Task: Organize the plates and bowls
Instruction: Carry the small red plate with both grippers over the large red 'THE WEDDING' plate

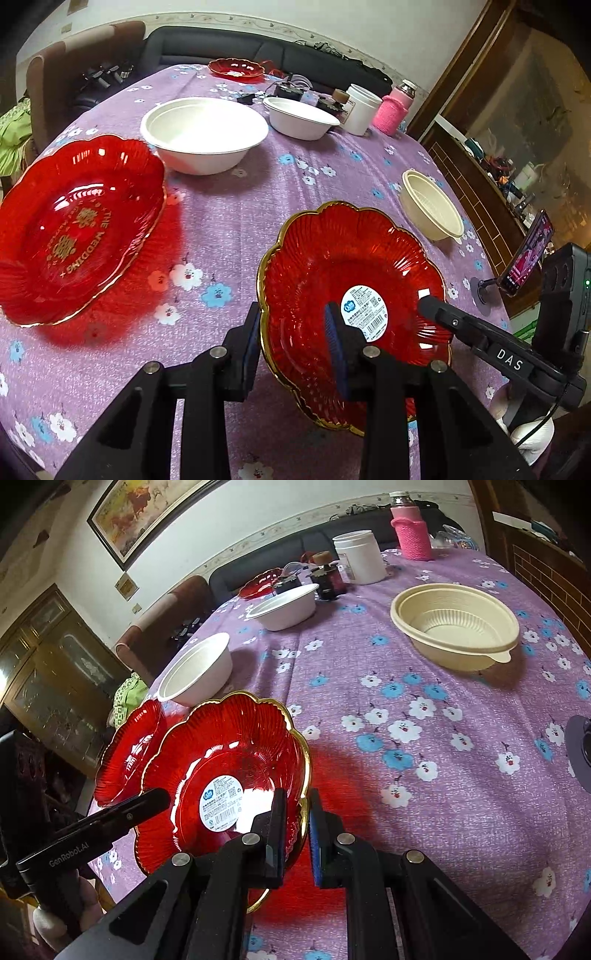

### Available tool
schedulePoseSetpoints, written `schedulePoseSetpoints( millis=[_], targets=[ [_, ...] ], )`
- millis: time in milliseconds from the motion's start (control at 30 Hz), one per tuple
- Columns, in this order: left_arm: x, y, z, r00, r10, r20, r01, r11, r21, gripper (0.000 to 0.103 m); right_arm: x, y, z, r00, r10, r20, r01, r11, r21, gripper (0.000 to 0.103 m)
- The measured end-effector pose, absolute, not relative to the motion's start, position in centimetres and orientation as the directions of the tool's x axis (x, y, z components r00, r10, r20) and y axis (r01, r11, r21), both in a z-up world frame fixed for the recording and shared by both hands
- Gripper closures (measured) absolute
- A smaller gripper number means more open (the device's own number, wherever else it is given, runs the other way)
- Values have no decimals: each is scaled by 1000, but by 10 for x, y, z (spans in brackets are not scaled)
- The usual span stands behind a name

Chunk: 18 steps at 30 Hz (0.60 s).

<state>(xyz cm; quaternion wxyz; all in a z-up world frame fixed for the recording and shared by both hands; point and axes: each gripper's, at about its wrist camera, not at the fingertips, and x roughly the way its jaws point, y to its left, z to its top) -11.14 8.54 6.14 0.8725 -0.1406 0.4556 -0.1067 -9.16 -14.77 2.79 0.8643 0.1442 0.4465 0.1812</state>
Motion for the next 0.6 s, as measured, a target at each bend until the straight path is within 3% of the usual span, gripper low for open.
schedulePoseSetpoints(
  millis=[367,600],
  targets=[
    [-122,145,89,642,-264,-720,-39,927,-374,71,-84,-95,59,545,466,-696,-265,884,385,91],
    [-118,228,101,687,-114,-718,-199,921,-336,71,-48,-5,76,491,553,-673,-380,831,406,91]
  ],
)
